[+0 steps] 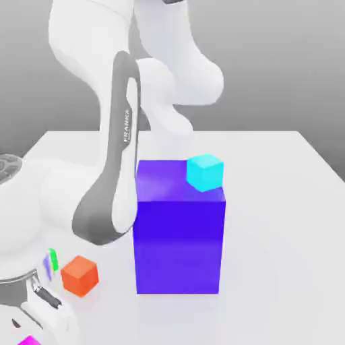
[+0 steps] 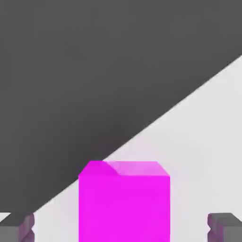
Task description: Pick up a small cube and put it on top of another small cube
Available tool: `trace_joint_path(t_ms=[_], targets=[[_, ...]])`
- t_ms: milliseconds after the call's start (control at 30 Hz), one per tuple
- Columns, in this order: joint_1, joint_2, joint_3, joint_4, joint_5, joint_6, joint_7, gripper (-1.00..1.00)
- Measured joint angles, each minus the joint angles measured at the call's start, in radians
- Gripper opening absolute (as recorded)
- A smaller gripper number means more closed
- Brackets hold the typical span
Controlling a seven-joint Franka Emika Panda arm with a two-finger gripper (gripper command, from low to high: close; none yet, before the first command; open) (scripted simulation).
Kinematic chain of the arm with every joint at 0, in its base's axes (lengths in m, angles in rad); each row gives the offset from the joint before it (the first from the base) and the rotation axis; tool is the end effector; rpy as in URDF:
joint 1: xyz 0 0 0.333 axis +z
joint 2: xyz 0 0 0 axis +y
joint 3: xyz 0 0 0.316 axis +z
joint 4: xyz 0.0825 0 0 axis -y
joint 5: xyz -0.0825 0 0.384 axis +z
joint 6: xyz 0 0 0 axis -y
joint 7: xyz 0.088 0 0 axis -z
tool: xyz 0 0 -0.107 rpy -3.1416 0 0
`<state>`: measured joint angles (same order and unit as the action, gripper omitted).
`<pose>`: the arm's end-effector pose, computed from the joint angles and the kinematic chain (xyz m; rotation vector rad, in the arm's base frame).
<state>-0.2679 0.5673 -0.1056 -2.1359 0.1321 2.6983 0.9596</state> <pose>0.5237 -0.2120 0.1369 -2.3658 2.0667 -0.0016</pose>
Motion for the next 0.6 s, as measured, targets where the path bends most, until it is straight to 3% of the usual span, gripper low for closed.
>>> trace_joint_path(t_ms=[200, 333, 600], targets=[[-0.001, 0.007, 0.001, 0.002, 0.002, 0.005, -0.001, -1.00], [0.014, -0.112, -0.021, -0.029, -0.022, -0.084, 0.013, -1.00], [-0.068, -0.379, -0.138, -0.300, -0.118, -0.074, -0.100, -1.00]])
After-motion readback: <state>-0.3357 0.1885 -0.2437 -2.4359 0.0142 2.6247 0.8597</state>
